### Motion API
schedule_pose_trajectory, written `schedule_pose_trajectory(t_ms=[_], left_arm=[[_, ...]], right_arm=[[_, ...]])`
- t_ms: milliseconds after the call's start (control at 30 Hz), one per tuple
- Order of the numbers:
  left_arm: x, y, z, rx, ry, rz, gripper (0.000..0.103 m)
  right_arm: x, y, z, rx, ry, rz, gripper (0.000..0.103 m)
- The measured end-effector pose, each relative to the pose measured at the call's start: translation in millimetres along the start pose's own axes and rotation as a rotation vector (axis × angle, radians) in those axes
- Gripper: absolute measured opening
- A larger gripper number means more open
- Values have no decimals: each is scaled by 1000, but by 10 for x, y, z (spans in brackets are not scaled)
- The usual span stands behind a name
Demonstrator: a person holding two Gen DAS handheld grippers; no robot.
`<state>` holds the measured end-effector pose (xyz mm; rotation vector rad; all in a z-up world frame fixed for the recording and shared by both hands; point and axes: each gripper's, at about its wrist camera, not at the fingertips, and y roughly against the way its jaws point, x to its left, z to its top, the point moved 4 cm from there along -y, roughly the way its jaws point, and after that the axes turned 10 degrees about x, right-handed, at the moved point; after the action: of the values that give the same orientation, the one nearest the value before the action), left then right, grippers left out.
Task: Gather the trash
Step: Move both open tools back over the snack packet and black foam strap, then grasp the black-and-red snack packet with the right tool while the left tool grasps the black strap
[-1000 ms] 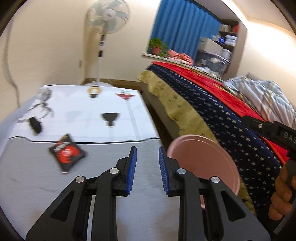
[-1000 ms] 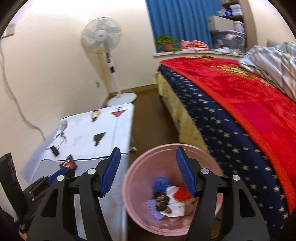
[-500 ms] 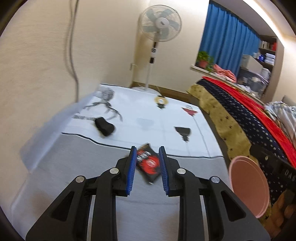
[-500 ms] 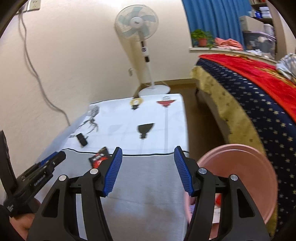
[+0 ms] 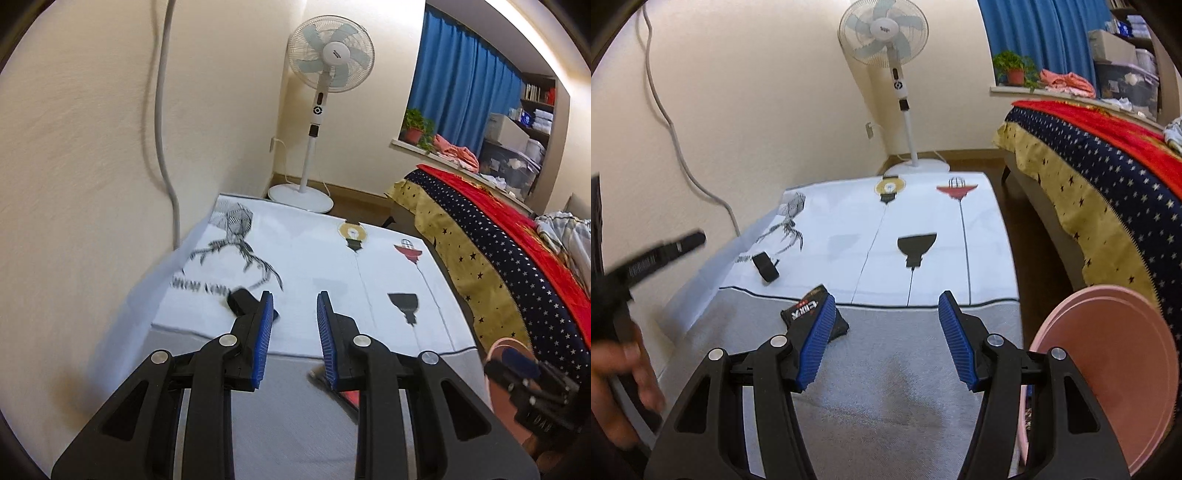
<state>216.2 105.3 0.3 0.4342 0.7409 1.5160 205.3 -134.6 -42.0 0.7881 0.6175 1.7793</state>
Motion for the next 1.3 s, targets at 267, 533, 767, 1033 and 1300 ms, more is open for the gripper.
schedule_pose_trajectory(t_ms=[267, 533, 767, 1033, 1300], left_arm=[[343, -152, 230, -6, -56, 39, 25], [490, -386, 212, 19, 6, 27, 25], [577, -565, 187, 45, 37, 22, 25], [459, -891, 115, 104, 50, -13, 53], [331, -1279, -31, 210, 73, 43, 58]], right_arm=[[157, -363, -83, 60, 39, 42, 69], [437, -867, -170, 174, 106, 80, 90], [750, -1162, -186, 266, 247, 35, 93], [764, -1275, -209, 321, 266, -12, 90], [689, -1213, -191, 274, 249, -26, 45]])
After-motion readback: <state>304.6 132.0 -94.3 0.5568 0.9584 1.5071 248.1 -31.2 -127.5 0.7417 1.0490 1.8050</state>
